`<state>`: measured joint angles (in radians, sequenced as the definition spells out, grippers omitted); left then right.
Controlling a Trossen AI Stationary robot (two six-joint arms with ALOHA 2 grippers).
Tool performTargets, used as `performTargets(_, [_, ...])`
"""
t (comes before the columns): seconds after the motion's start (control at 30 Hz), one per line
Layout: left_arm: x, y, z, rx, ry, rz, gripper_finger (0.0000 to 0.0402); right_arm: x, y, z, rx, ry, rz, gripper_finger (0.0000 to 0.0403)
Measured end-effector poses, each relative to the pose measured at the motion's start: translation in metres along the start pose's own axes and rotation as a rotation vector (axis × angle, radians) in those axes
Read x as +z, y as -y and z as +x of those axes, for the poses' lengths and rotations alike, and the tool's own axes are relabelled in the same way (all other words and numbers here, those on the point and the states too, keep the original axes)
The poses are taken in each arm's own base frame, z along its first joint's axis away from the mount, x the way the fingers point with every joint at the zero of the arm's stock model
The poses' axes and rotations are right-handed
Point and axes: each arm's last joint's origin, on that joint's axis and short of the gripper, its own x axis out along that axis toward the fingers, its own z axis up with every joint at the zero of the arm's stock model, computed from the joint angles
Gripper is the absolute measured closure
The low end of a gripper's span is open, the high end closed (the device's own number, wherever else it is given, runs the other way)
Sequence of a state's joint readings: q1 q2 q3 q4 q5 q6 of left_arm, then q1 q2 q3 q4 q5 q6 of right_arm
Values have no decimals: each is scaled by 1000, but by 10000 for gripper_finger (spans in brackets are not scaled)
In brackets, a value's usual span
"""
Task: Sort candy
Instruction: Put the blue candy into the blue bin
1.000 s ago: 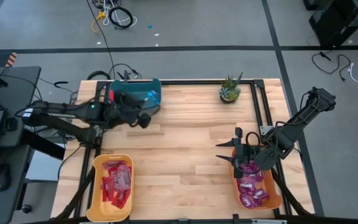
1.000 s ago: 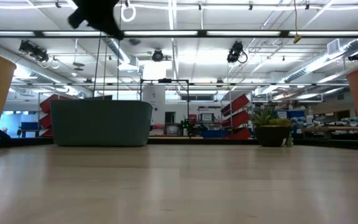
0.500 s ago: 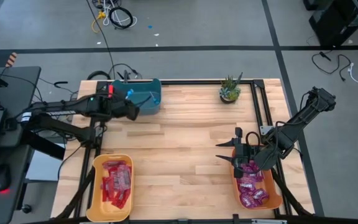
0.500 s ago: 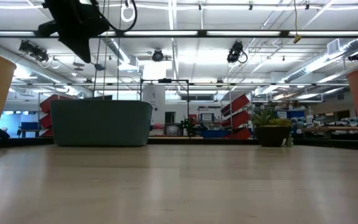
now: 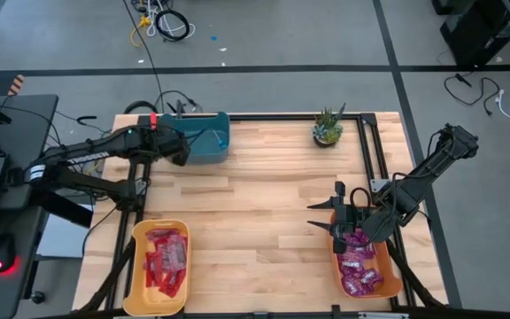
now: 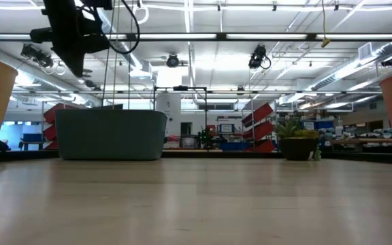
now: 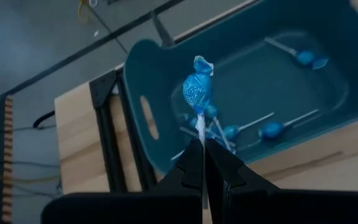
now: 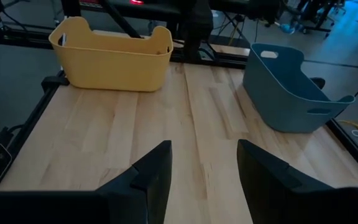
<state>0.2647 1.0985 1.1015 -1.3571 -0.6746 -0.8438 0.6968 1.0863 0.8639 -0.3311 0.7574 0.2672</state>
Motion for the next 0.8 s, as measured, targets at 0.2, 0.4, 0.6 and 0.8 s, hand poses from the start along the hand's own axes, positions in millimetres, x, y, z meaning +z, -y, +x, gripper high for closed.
performTargets(0.2, [4, -8, 9, 14, -86, 12, 401, 0, 0, 0, 0, 1, 1, 235])
performTargets(0.4, [8, -10, 17, 28, -142, 26, 401, 0, 0, 0, 0, 1, 2, 235])
performTargets(0.6, [12, -11, 24, 48, -156, 35, 401, 0, 0, 0, 0, 1, 4, 235])
performTargets(0.8, [17, -8, 32, 67, -171, 54, 401, 0, 0, 0, 0, 1, 4, 235])
